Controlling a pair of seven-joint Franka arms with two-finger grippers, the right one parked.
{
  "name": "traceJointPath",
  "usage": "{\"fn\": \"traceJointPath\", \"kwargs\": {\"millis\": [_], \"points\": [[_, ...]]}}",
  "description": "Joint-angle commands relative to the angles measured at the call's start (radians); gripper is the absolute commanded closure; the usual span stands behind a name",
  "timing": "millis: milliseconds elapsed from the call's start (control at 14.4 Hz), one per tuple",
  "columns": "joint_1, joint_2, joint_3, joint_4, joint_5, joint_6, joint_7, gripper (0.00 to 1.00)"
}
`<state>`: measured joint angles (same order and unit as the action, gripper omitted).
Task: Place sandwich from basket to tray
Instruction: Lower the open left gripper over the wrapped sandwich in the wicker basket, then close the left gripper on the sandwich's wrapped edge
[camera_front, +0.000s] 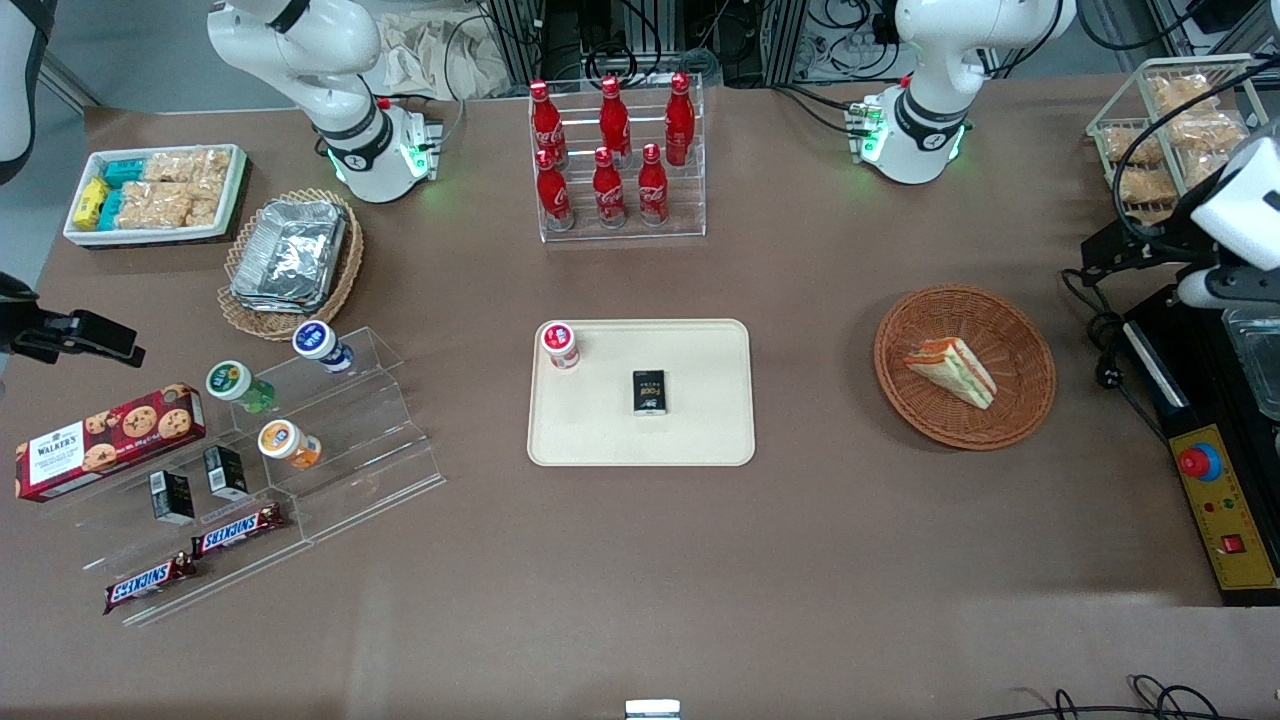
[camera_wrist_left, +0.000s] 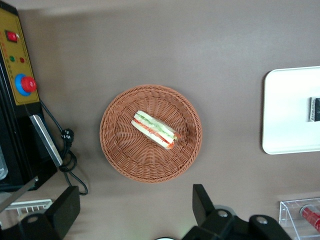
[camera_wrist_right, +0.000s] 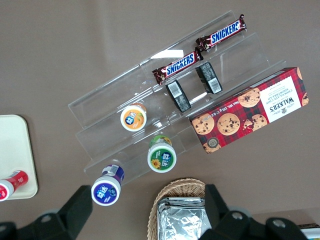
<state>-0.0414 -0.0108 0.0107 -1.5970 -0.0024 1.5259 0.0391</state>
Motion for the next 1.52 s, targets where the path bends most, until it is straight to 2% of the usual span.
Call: {"fn": "traceJointPath", "kwargs": {"millis": [0, 139, 208, 416, 693, 762, 901, 1109, 1455], "points": [[0.008, 0.037, 0.000, 0.031, 0.001, -0.017, -0.033, 0.00], [0.005, 0.049, -0.003, 0.038, -0.010, -0.020, -0.070, 0.00], [0.000, 0.049, -0.005, 0.028, 0.001, -0.020, -0.153, 0.00], [-0.002, 0.008, -0.006, -0.093, -0.031, 0.049, -0.339, 0.00], [-0.002, -0.136, -0.008, -0.462, -0.041, 0.458, -0.852, 0.01], [-0.003, -0.144, -0.009, -0.527, -0.039, 0.530, -0.919, 0.01], [-0.005, -0.138, -0.027, -0.612, -0.036, 0.615, -0.947, 0.01], [-0.005, -0.091, -0.031, -0.658, -0.036, 0.663, -0.992, 0.00], [-0.006, 0.001, -0.032, -0.744, -0.037, 0.841, -1.056, 0.00]]}}
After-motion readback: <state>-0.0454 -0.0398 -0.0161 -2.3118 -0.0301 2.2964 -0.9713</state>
